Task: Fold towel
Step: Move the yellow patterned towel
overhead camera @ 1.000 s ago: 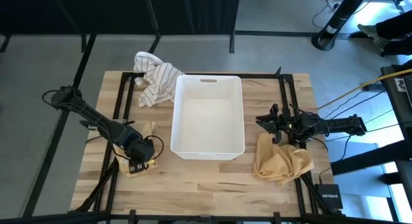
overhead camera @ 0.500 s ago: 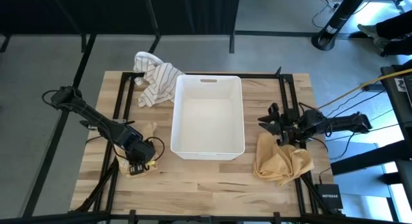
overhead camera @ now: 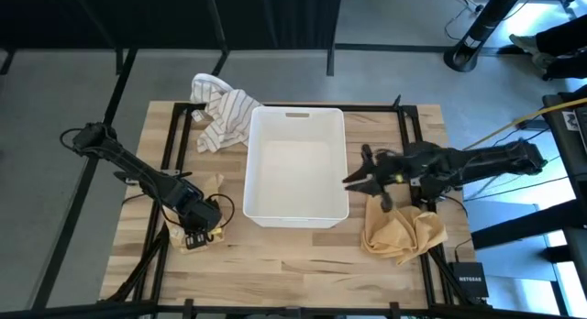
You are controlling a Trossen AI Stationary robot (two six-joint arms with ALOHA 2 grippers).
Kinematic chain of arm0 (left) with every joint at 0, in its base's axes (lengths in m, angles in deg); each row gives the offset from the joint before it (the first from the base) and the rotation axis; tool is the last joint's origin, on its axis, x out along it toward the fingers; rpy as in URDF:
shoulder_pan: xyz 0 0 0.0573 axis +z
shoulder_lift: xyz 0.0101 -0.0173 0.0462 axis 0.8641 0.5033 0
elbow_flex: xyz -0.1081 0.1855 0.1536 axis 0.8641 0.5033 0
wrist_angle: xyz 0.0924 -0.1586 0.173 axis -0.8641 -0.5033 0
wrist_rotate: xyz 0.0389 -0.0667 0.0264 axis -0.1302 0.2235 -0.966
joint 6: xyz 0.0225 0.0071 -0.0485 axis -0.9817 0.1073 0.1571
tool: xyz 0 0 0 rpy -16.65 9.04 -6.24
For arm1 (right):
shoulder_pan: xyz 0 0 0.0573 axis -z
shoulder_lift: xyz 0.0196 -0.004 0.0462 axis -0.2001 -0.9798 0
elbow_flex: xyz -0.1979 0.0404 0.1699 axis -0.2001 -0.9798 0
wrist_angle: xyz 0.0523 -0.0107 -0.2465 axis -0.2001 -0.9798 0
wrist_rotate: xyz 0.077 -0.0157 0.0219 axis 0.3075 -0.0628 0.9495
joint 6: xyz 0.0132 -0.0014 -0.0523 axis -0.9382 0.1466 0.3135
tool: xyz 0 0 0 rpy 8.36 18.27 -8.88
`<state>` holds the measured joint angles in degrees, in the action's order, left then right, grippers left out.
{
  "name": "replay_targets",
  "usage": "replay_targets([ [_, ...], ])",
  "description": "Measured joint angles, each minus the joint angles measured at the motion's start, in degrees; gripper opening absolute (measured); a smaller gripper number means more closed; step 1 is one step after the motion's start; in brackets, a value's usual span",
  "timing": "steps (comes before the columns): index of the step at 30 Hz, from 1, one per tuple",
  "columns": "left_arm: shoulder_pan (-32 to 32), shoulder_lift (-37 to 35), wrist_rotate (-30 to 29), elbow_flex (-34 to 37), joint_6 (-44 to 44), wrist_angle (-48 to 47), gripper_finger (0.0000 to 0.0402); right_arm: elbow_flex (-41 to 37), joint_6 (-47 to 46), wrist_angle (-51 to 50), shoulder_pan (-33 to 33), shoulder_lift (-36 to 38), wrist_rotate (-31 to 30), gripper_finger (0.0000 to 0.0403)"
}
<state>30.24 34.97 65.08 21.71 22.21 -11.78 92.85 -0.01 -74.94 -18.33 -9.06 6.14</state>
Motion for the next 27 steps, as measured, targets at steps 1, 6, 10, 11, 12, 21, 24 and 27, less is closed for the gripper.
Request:
replay_targets([
  [1,0.0,0.0,0.0,0.0,0.1,0.0,0.0004,2.78,0.36,-2.95,0.0,-2.53,0.0,0.009],
  [6,0.0,0.0,-0.02,0.0,-0.19,0.0,0.0003,14.0,0.62,-11.79,-0.23,-14.32,2.41,0.009],
  [10,0.0,0.0,-0.07,-0.02,-0.72,0.0,0.0003,20.3,2.94,-11.69,-3.78,-21.47,4.98,0.009],
  [11,0.0,0.0,-0.09,-0.02,-1.0,0.0,0.0002,21.86,3.57,-11.43,-5.17,-23.01,4.91,0.009],
  [12,0.0,0.0,-0.13,-0.02,-1.3,-0.02,0.0002,23.28,4.17,-11.44,-6.65,-24.61,4.56,0.009],
  [21,-0.03,0.0,-0.2,-0.42,-3.2,1.94,0.0001,32.68,6.56,-16.01,-16.66,-34.36,-0.7,0.009],
  [24,-0.24,0.0,-0.28,-2.48,-4.17,3.99,0.0001,34.86,6.5,-19.44,-19.24,-34.36,-3.88,0.009],
  [27,-0.28,0.0,-1.38,-4.92,-5.73,7.15,0.0001,37.52,6.51,-23.18,-21.99,-33.95,-8.03,0.009],
])
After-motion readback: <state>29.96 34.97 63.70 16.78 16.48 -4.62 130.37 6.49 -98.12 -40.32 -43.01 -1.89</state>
